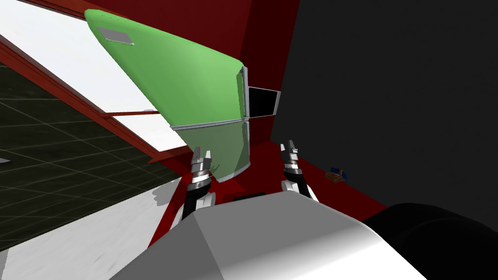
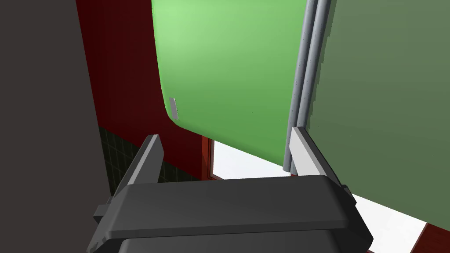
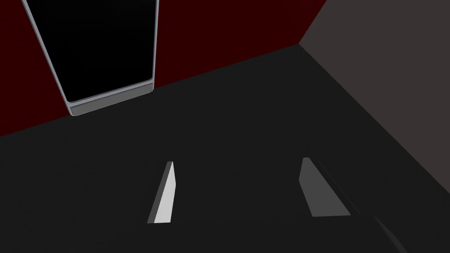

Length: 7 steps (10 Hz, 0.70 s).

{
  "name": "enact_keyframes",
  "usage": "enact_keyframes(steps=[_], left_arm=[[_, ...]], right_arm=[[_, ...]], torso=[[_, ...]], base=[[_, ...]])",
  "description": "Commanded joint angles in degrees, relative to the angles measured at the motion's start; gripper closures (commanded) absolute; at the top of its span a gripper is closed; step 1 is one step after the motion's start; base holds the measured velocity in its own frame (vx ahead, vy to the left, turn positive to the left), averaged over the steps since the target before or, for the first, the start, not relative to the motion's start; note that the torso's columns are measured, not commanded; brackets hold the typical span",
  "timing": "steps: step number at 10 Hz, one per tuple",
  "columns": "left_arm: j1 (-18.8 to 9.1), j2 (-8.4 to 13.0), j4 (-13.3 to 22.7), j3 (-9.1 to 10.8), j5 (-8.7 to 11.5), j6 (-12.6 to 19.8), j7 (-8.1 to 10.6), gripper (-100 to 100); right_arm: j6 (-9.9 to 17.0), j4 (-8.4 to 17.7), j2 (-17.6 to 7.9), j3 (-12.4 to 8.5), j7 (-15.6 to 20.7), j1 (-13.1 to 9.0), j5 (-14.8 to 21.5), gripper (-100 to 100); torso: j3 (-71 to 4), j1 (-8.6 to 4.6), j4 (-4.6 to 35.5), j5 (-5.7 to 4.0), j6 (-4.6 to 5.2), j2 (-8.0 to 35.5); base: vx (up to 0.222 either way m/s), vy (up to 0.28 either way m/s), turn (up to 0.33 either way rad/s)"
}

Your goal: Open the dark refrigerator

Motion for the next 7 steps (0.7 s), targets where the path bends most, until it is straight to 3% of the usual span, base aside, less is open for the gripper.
enact_keyframes(steps=[1,7], left_arm=[[0.0,0.0,0.0,0.0,0.0,0.0,0.0,0],[0.0,0.0,0.0,0.0,0.0,0.0,0.0,0]], right_arm=[[0.0,0.0,0.0,0.0,0.0,0.0,0.0,0],[0.0,0.0,0.0,0.0,0.0,0.0,0.0,0]], torso=[[-4.7,0.0,2.3,0.0,0.0,2.3],[-53.8,0.0,26.9,0.0,0.0,26.9]], base=[[0.0,0.0,0.0],[0.0,0.0,0.0]])
